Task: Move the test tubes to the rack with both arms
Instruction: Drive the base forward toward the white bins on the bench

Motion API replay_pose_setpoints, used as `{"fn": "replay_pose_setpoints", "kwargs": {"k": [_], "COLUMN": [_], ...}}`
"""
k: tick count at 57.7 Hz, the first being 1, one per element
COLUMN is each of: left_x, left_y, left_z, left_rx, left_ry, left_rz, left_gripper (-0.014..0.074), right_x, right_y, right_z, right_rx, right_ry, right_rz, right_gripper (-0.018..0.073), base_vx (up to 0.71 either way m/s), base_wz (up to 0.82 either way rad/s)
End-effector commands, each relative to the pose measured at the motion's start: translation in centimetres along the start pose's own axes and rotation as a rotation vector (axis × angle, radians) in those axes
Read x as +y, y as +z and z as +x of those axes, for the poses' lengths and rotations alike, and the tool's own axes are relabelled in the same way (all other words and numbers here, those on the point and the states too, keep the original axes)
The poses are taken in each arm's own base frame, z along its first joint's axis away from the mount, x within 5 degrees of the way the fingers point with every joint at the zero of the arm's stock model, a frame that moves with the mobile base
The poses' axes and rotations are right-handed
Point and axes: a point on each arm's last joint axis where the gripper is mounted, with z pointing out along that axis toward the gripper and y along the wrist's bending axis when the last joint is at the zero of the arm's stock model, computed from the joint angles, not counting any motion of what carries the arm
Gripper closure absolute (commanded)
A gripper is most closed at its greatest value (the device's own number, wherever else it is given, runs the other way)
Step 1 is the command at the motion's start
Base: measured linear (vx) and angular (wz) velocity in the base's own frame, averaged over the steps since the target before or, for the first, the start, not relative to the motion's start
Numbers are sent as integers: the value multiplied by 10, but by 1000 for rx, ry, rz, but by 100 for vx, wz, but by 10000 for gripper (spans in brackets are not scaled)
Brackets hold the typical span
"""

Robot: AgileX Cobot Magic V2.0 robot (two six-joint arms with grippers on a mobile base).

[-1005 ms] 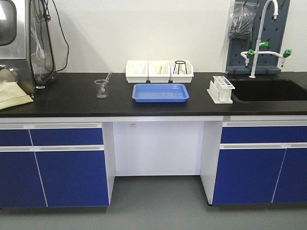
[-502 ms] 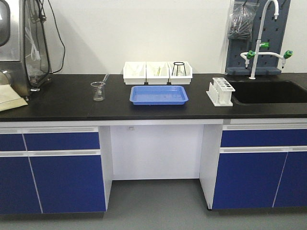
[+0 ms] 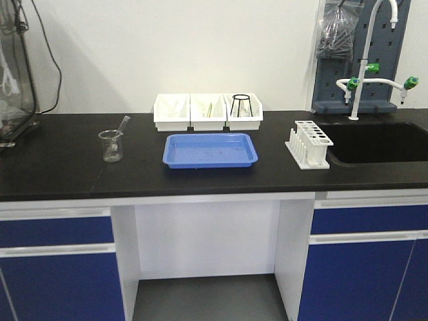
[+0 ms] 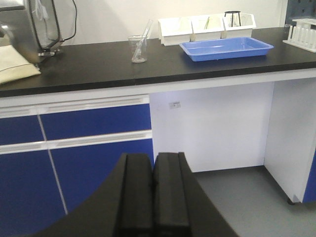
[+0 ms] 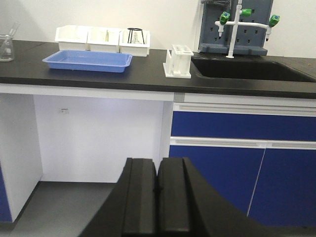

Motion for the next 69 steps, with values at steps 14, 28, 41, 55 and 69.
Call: {"fn": "replay_pose_setpoints", "kwargs": {"k": [14,28,41,55,69], "left_x": [0,0,0,0,0], "left_y": [0,0,0,0,0], "left_z": [1,1,1,1,1], "left_rx": [-74,-74,-74,-74,-74], "left_ry": [-8,-8,-8,-8,-8], "left_rz": [5,5,5,5,5], "left_gripper": [614,614,614,614,614], "right_x": [0,0,0,0,0], "right_y": [0,0,0,0,0], "right_z": [-4,-4,-4,-4,-4], "right_rx": [-81,-81,-81,-81,-81], "right_ry": [-5,-5,-5,-5,-5], "right_rz": [6,6,6,6,6], "right_gripper": [564,564,564,564,564], "base_vx": [50,54,56,52,45], "base_wz": [-6,0,6,9,6]}}
